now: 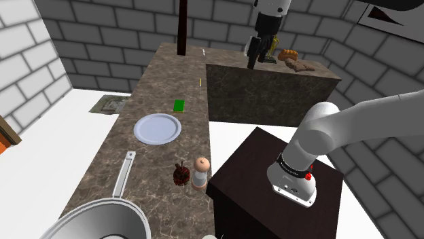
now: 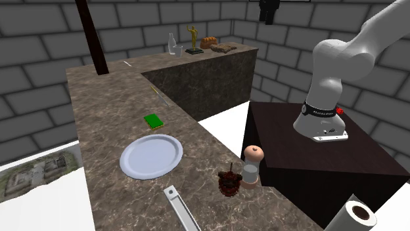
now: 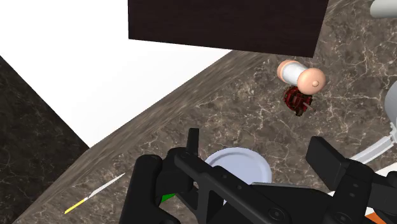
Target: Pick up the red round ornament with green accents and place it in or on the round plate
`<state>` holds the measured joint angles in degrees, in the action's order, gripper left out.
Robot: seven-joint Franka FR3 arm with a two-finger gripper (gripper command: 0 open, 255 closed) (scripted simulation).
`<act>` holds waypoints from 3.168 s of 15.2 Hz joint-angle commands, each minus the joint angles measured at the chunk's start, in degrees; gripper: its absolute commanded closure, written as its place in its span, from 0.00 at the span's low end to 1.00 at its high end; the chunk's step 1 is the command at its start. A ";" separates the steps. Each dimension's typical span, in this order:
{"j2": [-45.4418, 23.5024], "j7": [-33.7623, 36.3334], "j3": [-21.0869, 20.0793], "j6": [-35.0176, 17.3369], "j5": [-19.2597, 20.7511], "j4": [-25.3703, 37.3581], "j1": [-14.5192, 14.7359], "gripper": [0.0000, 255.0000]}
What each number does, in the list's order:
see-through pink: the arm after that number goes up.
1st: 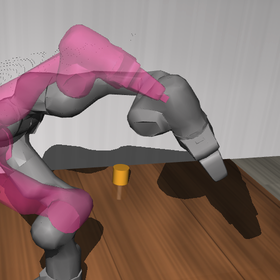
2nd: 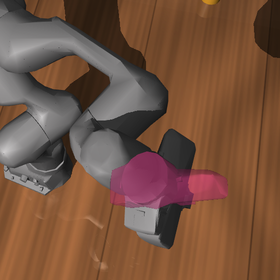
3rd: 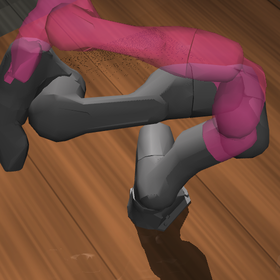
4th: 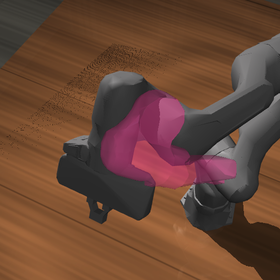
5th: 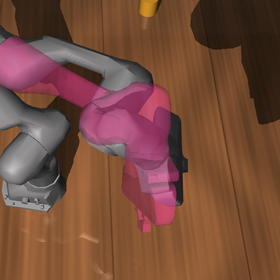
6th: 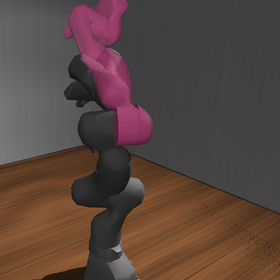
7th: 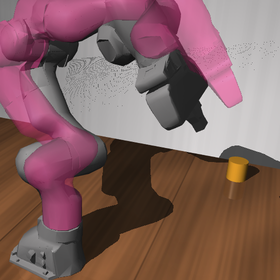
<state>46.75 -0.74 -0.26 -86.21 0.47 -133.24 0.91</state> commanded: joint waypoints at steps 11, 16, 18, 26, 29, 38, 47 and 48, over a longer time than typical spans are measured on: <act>-4.91 9.05 -8.29 -16.77 -5.29 -12.30 2.37 0.00; -11.07 13.60 -12.79 -26.15 -7.52 -15.67 3.54 0.00; -14.25 15.49 -14.64 -30.04 -8.16 -16.44 3.87 0.00; -30.60 24.44 -22.06 -45.50 -7.38 -16.00 3.88 0.00; -37.96 29.06 -24.57 -50.80 -4.63 -14.41 3.32 0.00; -61.82 47.88 -24.52 -61.62 12.83 -4.83 6.34 0.00; -71.42 53.98 -19.79 -66.62 19.77 -1.14 10.81 0.00; -72.62 54.63 -19.04 -67.56 20.67 -0.90 11.36 0.00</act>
<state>-24.72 53.38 -19.97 -152.99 20.33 -134.52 11.82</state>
